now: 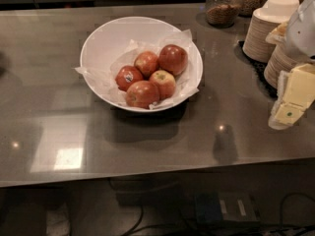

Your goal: Pick apple from white bowl

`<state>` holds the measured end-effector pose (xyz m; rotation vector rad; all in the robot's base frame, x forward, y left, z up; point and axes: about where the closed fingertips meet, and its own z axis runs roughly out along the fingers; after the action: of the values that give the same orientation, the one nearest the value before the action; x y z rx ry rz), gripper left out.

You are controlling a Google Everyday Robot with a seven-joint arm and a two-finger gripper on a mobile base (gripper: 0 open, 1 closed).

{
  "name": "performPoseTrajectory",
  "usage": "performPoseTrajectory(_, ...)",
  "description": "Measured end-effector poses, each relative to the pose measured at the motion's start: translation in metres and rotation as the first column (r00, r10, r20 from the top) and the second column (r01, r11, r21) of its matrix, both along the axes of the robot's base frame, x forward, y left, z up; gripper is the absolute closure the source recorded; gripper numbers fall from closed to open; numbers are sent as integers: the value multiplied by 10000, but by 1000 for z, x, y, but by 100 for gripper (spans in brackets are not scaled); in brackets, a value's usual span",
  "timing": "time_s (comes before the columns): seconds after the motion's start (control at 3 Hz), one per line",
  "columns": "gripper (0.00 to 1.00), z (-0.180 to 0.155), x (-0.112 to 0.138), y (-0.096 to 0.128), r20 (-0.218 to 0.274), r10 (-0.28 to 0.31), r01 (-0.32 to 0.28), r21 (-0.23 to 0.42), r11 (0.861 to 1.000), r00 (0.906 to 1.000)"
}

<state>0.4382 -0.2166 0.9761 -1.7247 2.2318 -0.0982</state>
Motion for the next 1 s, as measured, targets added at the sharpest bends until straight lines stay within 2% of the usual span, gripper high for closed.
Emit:
performPoseTrajectory(0.33,0,0,1,1,24,5,-5,15,10000,10000)
performPoseTrajectory(1.0,0,-16,50,47,644,750,-798,746,9940,9951)
